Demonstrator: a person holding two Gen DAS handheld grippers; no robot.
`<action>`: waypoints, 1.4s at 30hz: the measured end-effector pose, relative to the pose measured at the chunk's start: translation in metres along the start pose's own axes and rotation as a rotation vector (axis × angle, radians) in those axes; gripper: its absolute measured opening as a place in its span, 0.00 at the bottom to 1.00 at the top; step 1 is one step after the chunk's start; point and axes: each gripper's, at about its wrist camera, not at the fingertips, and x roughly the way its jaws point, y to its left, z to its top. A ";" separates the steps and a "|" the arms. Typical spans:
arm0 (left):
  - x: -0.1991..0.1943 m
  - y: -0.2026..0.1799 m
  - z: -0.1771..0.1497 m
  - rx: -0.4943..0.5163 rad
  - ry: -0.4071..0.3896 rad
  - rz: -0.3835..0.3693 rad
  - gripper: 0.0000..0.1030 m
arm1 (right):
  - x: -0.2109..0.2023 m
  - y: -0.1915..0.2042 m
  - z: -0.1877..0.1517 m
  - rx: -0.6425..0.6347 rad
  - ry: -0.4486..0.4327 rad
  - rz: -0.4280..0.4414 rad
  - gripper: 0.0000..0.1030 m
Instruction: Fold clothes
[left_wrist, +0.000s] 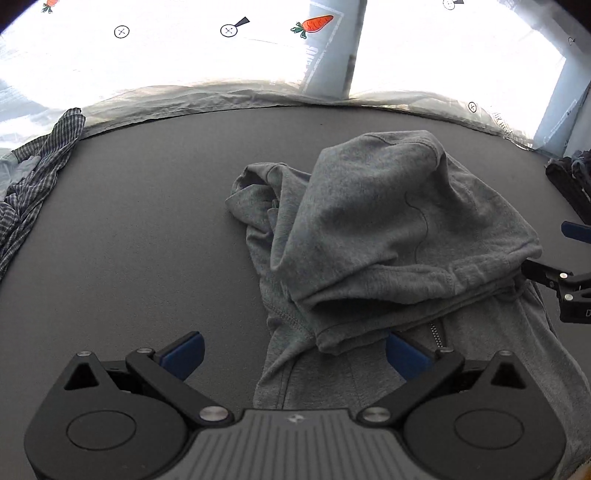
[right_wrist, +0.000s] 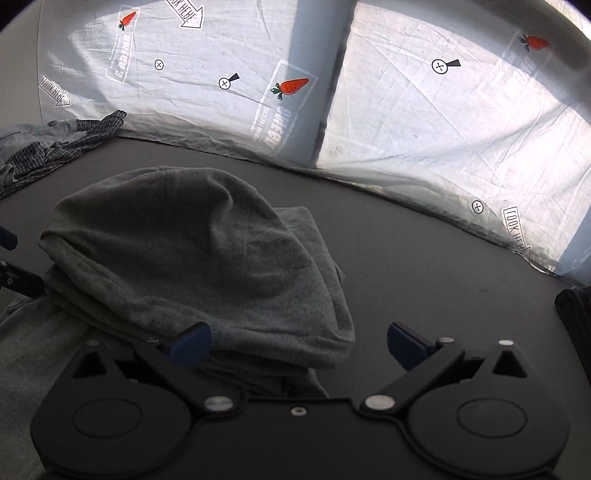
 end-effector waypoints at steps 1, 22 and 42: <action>-0.003 0.000 -0.006 -0.008 0.000 0.009 1.00 | -0.002 -0.003 -0.006 0.027 0.016 0.006 1.00; -0.047 0.008 -0.136 -0.185 0.103 -0.004 1.00 | -0.079 -0.027 -0.141 0.375 0.287 0.105 0.98; -0.079 -0.015 -0.192 -0.124 0.109 -0.160 0.70 | -0.121 -0.005 -0.178 0.314 0.305 0.149 0.74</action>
